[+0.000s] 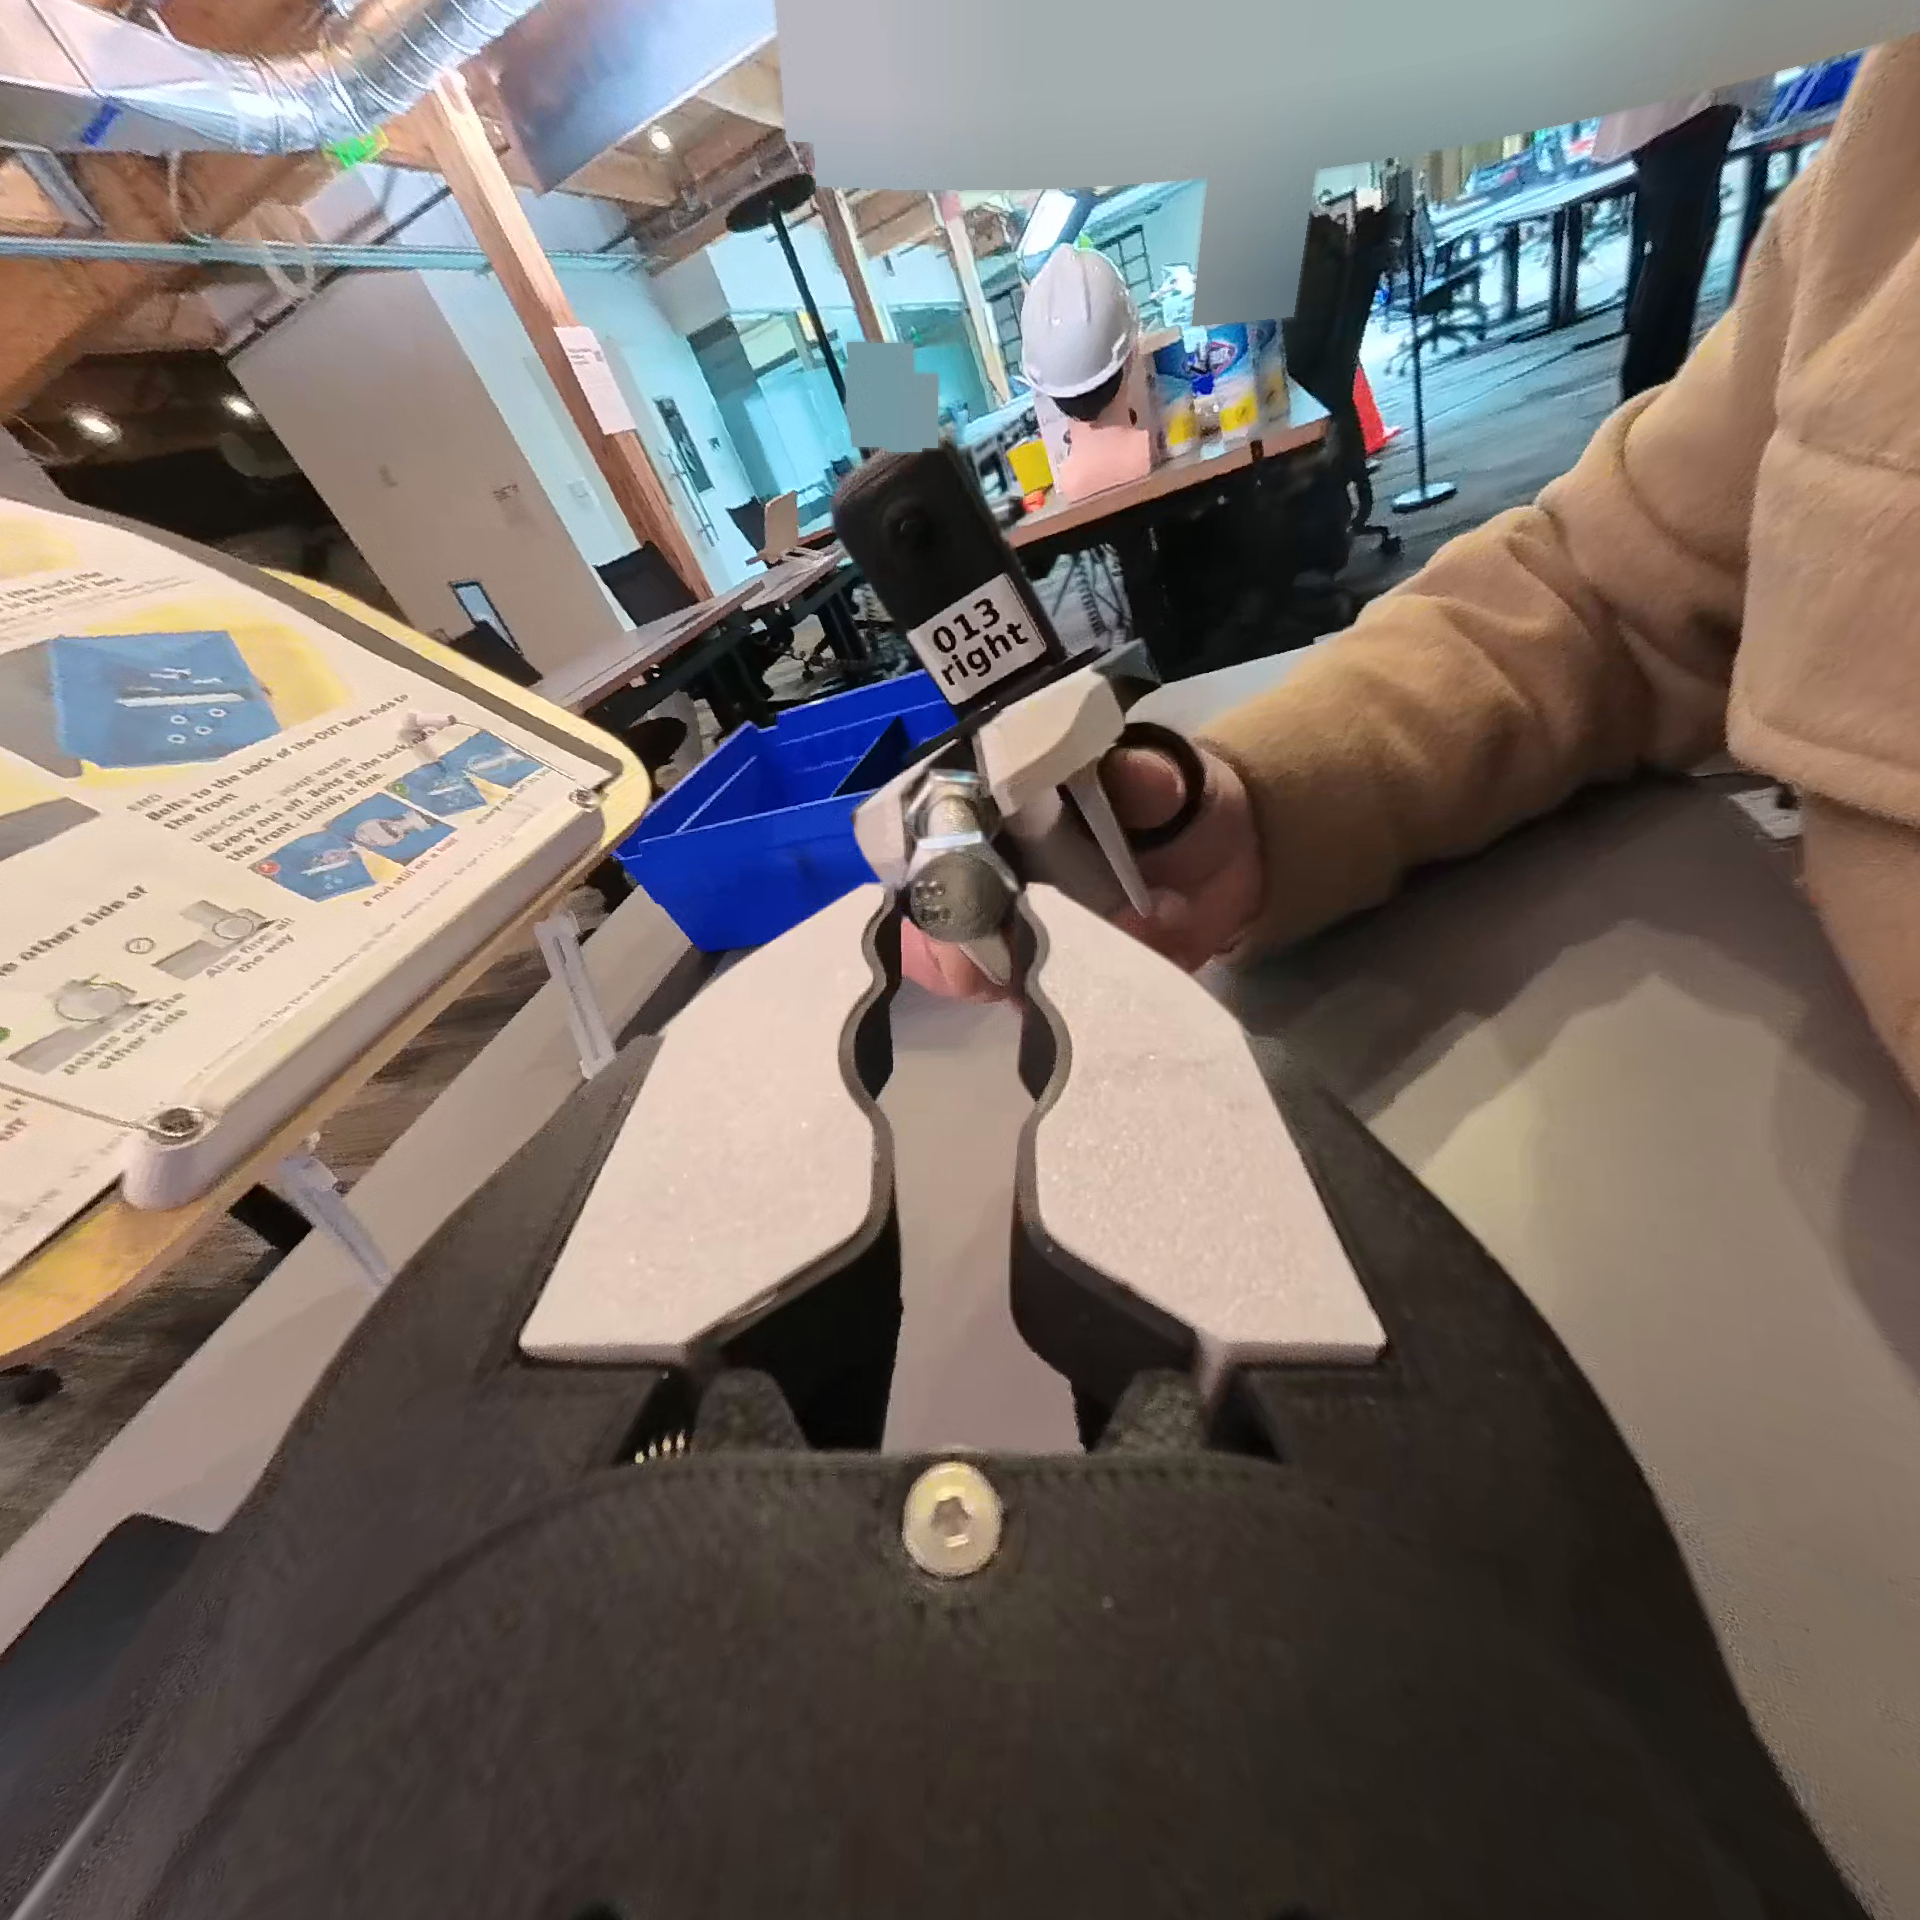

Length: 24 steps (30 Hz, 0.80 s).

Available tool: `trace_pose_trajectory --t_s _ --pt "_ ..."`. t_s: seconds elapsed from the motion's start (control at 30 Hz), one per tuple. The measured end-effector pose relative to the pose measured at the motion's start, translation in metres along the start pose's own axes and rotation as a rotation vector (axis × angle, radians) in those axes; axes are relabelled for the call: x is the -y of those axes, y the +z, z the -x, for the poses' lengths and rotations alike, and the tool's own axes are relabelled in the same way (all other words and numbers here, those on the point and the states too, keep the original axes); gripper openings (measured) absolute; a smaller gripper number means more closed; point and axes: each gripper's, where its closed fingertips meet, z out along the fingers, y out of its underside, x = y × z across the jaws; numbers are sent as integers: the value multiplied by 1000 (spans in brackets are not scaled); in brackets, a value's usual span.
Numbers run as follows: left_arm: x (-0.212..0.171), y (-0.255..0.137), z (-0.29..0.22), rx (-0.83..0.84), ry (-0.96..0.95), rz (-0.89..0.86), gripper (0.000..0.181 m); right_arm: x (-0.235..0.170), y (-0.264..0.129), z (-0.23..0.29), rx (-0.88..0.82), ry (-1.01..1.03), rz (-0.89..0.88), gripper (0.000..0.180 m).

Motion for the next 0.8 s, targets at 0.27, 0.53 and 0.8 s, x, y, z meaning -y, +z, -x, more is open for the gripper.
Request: trace_pose_trajectory --t_s 0.27,0.53,0.8 --pt "5 -2 0 16 44 -12 19 -2 1 1 16 43 -1 18" --pt "4 -3 -1 -7 10 -1 18 -5 2 1 20 47 7 18" --pt "6 1 0 -182 -458 -129 18 -1 -1 2 -133 -490 154 18"
